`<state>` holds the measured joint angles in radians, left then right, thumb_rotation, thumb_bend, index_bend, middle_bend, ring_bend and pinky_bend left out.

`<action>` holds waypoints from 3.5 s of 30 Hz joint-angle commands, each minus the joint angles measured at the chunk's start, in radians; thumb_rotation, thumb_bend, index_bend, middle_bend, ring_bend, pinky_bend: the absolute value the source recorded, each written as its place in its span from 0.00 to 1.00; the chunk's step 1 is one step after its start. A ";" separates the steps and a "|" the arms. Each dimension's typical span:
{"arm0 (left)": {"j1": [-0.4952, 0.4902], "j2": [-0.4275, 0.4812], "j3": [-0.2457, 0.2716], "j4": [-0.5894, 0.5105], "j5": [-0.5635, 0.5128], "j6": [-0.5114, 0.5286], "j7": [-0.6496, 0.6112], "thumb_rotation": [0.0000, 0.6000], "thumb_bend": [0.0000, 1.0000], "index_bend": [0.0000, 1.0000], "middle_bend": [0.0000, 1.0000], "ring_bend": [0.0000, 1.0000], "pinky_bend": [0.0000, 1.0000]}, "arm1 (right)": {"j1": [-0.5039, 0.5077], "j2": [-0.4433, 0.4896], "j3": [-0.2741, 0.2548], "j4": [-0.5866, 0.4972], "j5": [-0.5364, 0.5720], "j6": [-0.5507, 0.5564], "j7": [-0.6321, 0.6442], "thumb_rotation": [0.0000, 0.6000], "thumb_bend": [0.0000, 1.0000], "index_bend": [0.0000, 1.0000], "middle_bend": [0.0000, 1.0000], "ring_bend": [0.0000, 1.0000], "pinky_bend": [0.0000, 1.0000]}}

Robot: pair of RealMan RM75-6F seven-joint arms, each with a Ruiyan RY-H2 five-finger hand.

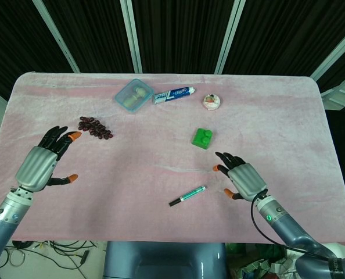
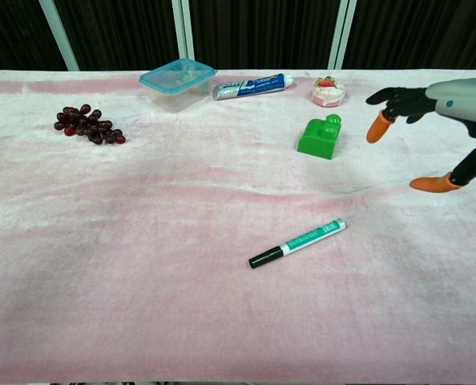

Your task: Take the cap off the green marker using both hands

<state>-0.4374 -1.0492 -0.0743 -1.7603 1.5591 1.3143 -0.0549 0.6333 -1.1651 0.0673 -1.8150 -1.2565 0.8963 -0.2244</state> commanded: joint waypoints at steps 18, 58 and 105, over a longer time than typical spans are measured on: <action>0.044 -0.010 0.005 0.038 -0.004 0.034 -0.029 1.00 0.09 0.08 0.13 0.00 0.03 | 0.091 -0.258 0.000 0.188 0.103 -0.092 -0.093 1.00 0.26 0.46 0.00 0.01 0.16; 0.056 -0.048 -0.015 0.068 -0.022 0.032 0.056 1.00 0.09 0.10 0.13 0.00 0.03 | 0.134 -0.413 -0.005 0.336 0.112 -0.111 -0.086 1.00 0.27 0.52 0.00 0.01 0.16; 0.062 -0.047 -0.020 0.069 -0.025 0.025 0.059 1.00 0.09 0.10 0.13 0.00 0.03 | 0.101 -0.378 0.024 0.303 0.088 -0.099 0.076 1.00 0.40 0.78 0.00 0.01 0.16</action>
<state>-0.3754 -1.0965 -0.0939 -1.6910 1.5335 1.3394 0.0041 0.7421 -1.5601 0.0796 -1.4943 -1.1625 0.7925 -0.1775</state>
